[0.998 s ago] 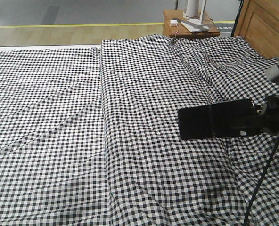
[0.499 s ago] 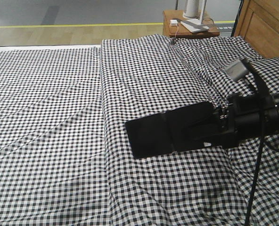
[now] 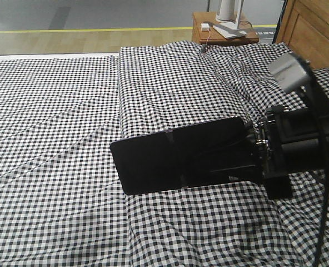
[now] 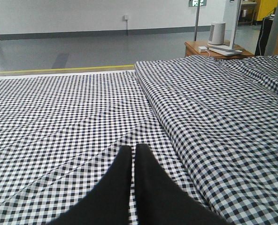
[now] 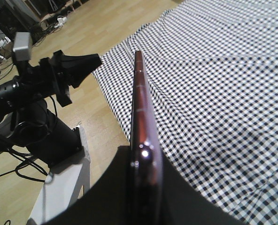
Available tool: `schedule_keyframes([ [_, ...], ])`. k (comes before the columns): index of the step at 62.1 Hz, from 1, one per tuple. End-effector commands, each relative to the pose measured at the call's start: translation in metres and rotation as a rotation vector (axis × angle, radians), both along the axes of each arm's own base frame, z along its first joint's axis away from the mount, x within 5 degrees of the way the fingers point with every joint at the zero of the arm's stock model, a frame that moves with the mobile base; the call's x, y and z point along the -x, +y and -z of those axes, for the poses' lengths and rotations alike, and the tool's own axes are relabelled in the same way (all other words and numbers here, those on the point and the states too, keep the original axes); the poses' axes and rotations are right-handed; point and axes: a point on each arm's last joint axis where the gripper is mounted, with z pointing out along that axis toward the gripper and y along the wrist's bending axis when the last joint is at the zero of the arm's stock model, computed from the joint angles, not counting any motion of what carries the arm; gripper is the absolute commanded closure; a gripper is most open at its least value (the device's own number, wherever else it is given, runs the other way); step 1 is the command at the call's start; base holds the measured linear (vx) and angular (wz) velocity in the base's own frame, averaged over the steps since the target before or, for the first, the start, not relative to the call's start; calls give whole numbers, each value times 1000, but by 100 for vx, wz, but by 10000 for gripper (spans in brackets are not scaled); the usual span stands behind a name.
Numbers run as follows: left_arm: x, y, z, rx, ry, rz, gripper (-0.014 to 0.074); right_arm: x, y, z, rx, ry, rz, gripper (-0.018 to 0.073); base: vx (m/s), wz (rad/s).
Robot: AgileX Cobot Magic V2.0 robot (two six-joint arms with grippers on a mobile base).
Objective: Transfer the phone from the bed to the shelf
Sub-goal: 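Lift the phone with the right gripper up off the bed, then hold the phone in the right gripper while the base turns away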
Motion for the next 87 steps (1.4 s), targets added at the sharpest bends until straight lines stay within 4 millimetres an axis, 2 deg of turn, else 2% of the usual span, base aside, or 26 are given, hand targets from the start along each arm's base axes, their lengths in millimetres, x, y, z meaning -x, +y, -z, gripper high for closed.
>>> schedule_keyframes([
  [1, -1, 1, -6, 14, -76, -6, 596, 18, 2, -26, -113, -34, -68, 564, 0, 0],
  [12, -1, 1, -6, 14, -76, -6, 596, 25, 1, -31, -116, -59, -69, 564, 0, 0],
  [87, -1, 1, -6, 14, -76, -6, 596, 24, 1, -33, -135, -57, -61, 564, 0, 0],
])
